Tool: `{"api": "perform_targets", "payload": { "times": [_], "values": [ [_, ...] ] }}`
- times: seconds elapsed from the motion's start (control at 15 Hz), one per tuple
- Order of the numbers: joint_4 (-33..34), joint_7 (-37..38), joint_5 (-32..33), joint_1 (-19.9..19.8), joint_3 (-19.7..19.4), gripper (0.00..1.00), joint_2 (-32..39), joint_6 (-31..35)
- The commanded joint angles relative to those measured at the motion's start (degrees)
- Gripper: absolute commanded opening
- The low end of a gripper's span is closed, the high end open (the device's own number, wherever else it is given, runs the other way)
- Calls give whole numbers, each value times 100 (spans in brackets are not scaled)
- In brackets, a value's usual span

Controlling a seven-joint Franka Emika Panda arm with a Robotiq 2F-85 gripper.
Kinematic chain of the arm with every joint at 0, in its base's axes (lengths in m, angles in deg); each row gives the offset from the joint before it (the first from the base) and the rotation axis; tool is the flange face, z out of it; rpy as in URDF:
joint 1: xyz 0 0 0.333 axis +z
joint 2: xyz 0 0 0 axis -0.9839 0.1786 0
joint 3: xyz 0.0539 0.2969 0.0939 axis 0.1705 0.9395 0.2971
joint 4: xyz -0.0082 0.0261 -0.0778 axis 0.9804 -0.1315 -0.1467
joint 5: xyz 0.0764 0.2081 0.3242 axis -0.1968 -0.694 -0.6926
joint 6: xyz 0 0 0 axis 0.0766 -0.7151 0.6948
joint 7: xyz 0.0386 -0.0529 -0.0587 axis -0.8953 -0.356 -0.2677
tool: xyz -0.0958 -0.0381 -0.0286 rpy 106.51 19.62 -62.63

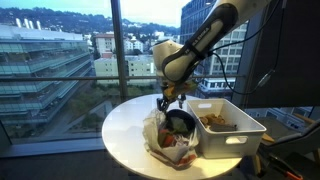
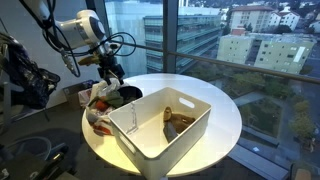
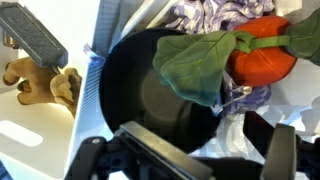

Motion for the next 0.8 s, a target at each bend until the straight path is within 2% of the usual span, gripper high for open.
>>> {"api": "perform_targets", "payload": {
  "times": [0.0,0.4,0.73],
  "values": [
    [-406,496,288,-133,-158,100,-527,-54],
    [-725,597,-138,-502,82,100,-920,313],
    [-368,1373,-419,-385,346,100,-707,302]
  ]
}}
